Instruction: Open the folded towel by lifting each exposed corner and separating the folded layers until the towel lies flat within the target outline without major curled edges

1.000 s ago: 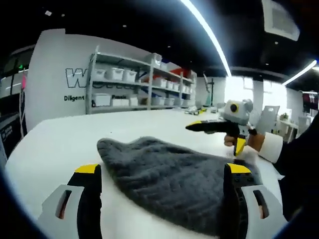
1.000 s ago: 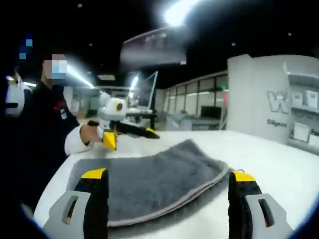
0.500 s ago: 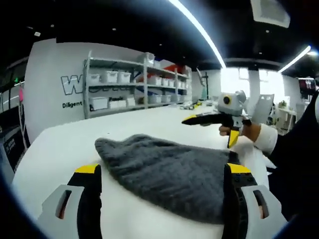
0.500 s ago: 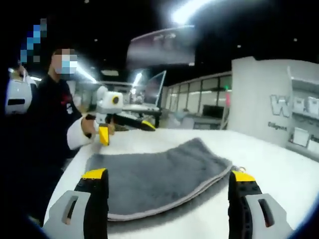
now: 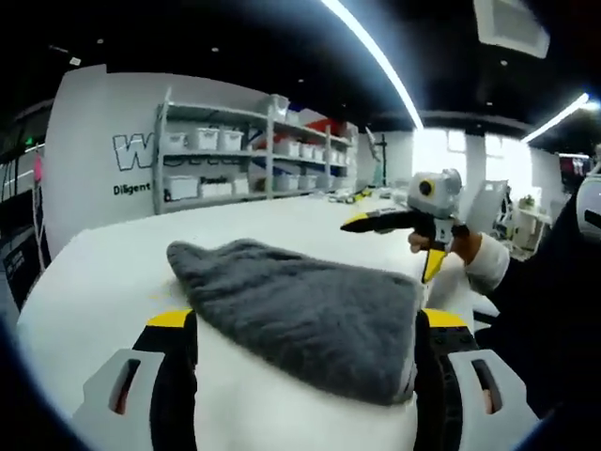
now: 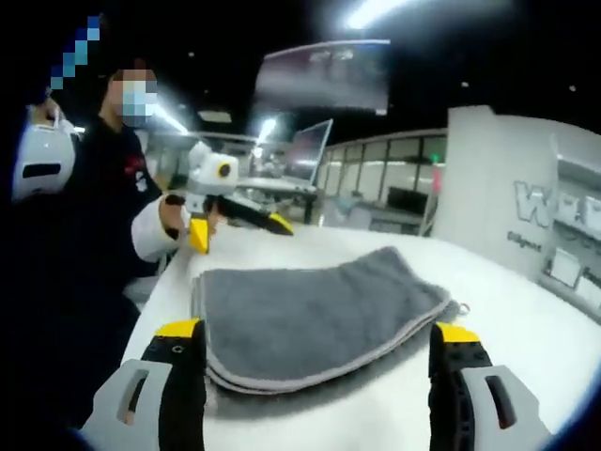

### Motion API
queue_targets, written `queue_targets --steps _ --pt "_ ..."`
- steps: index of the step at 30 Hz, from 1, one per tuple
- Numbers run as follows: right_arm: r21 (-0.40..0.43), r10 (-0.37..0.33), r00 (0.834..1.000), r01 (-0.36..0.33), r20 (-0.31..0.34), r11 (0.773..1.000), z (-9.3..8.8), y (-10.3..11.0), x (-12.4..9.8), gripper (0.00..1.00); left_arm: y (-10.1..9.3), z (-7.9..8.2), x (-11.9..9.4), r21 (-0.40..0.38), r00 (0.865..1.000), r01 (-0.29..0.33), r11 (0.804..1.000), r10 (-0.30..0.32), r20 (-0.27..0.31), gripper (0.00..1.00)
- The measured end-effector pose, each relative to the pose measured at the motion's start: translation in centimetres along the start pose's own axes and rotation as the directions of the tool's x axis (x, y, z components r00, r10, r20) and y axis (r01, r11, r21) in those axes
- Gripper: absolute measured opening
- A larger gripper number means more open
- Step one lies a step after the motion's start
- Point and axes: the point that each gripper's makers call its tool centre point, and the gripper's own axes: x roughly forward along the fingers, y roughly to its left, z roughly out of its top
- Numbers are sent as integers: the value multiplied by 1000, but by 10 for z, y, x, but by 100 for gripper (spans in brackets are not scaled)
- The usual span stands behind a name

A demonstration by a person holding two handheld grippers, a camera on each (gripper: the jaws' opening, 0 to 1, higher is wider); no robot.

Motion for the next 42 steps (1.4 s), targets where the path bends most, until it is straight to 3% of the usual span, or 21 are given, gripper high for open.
queue_targets --steps 6,11,16,21,29,35,42 --pt "-18 12 1000 -12 -3 1000 -8 10 -9 90 -17 -3 -2 10 1000 16 1000 -16 0 95" --pt "-34 42 999 -42 -19 999 -15 13 -14 78 -30 -21 3 78 997 11 997 -5 -79 96" --pt "-75 57 996 -61 -63 995 -22 18 -21 68 -46 -27 7 121 994 28 992 -14 -113 93" --pt "-88 104 991 -111 -78 990 -22 31 -24 57 -41 -37 5 167 988 47 985 -21 -155 82" --pt "-81 109 982 -122 -154 989 -35 33 -24 36 -37 -34 4 181 991 38 983 -13 -135 70" --pt "-95 112 975 -132 -191 987 -41 35 -24 30 -28 -45 3 214 982 22 977 20 -190 71" --pt "9 157 967 -158 -202 987 -39 45 -19 5 -13 -44 -6 208 981 -1 978 41 -189 65"
